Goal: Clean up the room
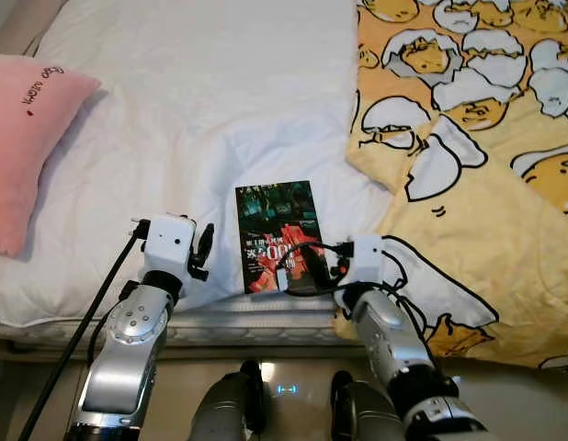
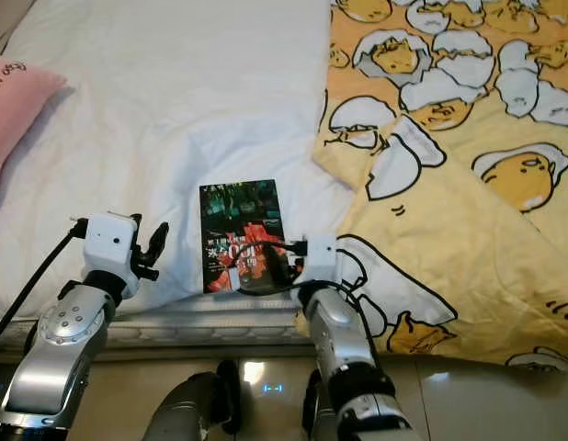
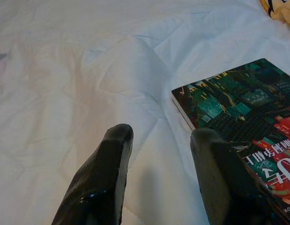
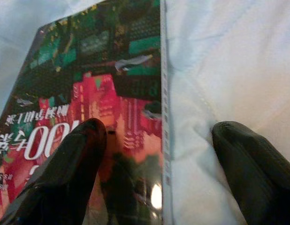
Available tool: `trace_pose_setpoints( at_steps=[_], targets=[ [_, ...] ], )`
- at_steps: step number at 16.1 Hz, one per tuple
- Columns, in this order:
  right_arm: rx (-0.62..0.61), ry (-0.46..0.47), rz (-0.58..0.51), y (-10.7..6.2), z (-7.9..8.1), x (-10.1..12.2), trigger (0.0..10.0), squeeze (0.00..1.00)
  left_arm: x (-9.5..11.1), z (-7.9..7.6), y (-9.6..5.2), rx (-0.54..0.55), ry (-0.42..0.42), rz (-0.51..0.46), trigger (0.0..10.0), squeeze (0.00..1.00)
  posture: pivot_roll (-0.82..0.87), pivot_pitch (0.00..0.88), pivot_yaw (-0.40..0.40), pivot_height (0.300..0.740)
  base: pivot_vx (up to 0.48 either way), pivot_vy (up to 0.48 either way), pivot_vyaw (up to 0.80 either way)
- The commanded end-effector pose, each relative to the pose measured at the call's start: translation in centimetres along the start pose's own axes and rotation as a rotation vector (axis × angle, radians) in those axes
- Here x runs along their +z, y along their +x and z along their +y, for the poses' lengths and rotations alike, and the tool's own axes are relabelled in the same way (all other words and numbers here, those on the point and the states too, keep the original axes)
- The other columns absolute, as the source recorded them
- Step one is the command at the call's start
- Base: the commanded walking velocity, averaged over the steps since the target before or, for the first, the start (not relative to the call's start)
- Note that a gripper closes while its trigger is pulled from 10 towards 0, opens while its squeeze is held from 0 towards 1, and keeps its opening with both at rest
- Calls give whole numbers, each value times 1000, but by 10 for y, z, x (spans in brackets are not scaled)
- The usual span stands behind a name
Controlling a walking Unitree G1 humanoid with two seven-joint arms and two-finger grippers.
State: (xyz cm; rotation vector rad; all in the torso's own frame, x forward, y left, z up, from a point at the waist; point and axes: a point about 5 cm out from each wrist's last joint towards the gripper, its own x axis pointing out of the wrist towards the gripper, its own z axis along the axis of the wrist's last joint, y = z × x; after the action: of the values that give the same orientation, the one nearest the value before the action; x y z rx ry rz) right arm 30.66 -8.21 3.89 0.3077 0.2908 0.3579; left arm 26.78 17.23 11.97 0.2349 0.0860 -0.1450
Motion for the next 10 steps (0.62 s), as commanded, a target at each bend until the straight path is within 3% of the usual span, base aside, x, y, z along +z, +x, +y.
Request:
trace_pose_setpoints(
  at_steps=[1, 4, 10],
  targets=[
    [44, 27, 60, 0, 11, -14, 10000, 12, 1, 2, -3, 3, 13, 1, 10000, 0, 70, 300, 47, 740, 0, 0, 0],
    [112, 37, 73, 5, 27, -17, 10000, 8, 2, 4, -3, 12, 17, -3, 10000, 0, 75, 295, 41, 740, 0, 0, 0],
    [163, 33, 61, -7, 46, -28, 10000, 8, 3, 4, -3, 21, 17, -7, 10000, 0, 69, 292, 29, 740, 0, 0, 0]
  ],
)
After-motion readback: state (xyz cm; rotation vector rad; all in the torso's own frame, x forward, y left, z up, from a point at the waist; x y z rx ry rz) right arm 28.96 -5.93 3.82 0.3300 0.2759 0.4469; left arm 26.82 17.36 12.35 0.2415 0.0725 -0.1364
